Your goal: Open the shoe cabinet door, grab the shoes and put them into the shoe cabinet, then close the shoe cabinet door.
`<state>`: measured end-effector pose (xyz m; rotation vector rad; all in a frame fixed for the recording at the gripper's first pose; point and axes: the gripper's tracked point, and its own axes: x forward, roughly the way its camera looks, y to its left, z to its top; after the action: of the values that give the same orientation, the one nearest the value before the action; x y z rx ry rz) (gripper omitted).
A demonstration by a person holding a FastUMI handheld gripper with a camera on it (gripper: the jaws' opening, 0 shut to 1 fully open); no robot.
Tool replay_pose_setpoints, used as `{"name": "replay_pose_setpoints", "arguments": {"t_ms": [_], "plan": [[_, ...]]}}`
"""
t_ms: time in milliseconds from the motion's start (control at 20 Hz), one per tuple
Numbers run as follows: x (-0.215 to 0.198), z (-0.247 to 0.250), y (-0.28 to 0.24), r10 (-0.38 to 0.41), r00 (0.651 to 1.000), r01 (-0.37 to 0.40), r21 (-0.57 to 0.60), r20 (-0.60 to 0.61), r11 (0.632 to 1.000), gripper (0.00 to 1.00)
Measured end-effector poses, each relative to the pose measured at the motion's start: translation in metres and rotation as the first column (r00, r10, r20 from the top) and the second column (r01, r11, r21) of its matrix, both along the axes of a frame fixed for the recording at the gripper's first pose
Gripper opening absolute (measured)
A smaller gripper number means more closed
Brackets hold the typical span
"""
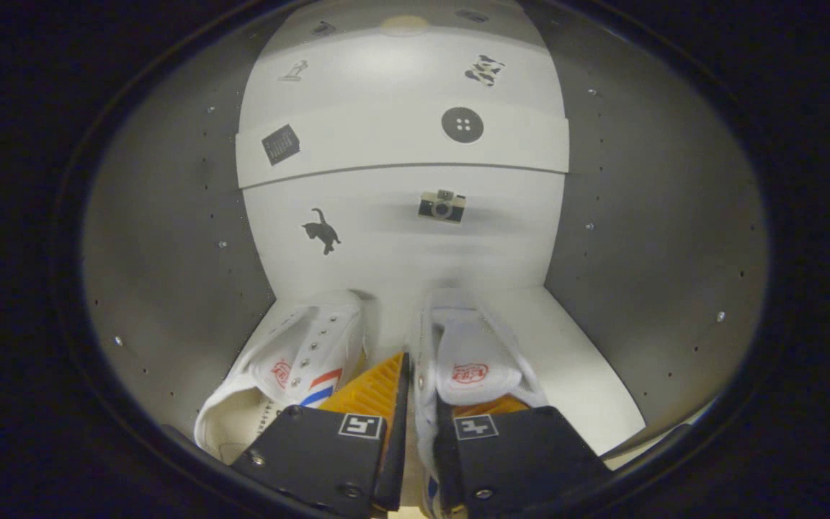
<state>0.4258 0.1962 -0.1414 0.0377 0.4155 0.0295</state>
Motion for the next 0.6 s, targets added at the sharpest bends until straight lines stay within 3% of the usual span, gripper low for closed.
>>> {"name": "replay_pose_setpoints", "arguments": {"t_ms": [300, 400, 500, 600], "plan": [[-0.045, 0.020, 0.007, 0.043, 0.996, -0.042, -0.017, 0.084, 0.999, 0.61], [-0.065, 0.029, 0.005, 0.035, 0.991, -0.033, -0.018, 0.127, 0.999, 0.66], [-0.086, 0.037, 0.004, 0.040, 0.987, -0.037, -0.022, 0.153, 0.999, 0.79], [-0.115, 0.050, 0.016, 0.094, 0.979, -0.097, 0.008, 0.181, 0.995, 0.85]]}}
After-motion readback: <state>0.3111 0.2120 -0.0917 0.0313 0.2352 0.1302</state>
